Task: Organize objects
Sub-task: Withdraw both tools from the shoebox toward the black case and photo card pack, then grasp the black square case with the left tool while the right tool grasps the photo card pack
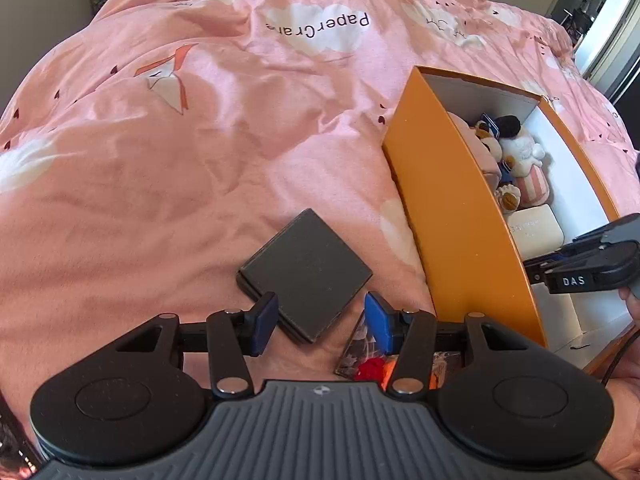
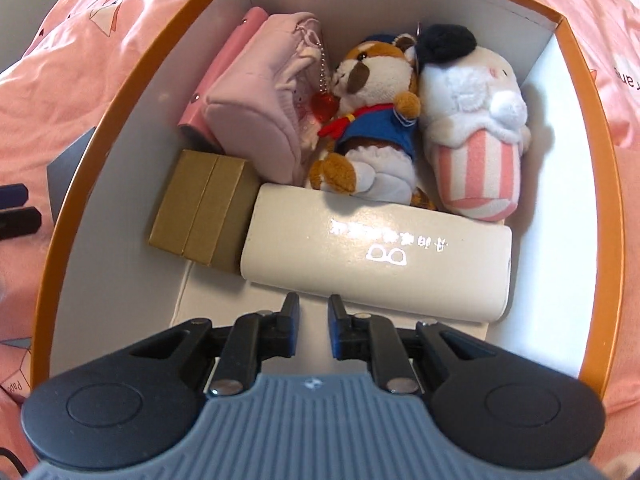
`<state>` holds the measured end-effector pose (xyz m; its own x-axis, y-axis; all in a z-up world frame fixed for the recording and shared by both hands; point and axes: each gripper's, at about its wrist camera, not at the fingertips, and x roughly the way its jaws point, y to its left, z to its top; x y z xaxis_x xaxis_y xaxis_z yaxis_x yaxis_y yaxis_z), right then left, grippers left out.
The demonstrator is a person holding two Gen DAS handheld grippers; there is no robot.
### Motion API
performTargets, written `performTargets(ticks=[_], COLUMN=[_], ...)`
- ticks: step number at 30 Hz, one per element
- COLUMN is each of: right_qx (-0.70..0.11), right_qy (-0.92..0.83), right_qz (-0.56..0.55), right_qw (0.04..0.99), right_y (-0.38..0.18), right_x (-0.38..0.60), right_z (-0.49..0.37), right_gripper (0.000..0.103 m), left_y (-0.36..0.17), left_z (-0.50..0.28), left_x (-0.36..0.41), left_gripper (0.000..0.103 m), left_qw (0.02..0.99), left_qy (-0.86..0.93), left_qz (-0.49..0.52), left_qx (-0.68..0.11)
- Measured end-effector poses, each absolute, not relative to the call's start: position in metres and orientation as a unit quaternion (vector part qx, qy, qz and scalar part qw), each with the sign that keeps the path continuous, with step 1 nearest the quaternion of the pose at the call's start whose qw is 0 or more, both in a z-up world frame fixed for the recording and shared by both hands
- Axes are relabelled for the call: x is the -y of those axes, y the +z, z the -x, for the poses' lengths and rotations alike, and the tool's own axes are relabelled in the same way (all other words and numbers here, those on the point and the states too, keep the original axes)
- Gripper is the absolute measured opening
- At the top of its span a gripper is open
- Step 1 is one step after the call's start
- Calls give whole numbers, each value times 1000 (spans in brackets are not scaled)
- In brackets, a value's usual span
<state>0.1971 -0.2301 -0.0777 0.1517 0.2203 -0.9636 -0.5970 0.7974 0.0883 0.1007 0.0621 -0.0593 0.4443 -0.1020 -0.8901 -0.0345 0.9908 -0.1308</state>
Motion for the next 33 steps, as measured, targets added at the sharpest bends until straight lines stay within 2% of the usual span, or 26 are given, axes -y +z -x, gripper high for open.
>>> performTargets(ticks=[3, 9, 12, 16, 24, 30, 33], right_qx=[-563, -447, -414, -378, -397, -421, -436], right_qy=[281, 345, 396, 441, 427, 403, 394], right_qz=[150, 126, 150, 232, 274, 291, 301], right_qw=[763, 815, 806, 780, 765, 759, 751], right_y=[-56, 11, 21, 2, -34, -57, -64], right_x=[236, 231, 187, 114, 71, 53, 50], right_z=[-181, -130, -106, -74, -60, -81, -92], right_gripper=[18, 18, 18, 20, 21, 31, 31], left_y=[-57, -54, -51, -54, -60, -65, -70], left_z=[-92, -76, -72, -66, -64, -71, -74], left_x=[-65, -65, -64, -58, -73, -83, -88], left_gripper=[59, 55, 52, 46, 40, 40, 40], left_qw=[846, 843, 842, 839, 850, 855, 853], left_qy=[-19, -35, -24, -12, -11, -9, -4], left_qz=[68, 70, 70, 29, 44, 68, 80], left_qx=[-528, -532, -534, -543, -525, -513, -515])
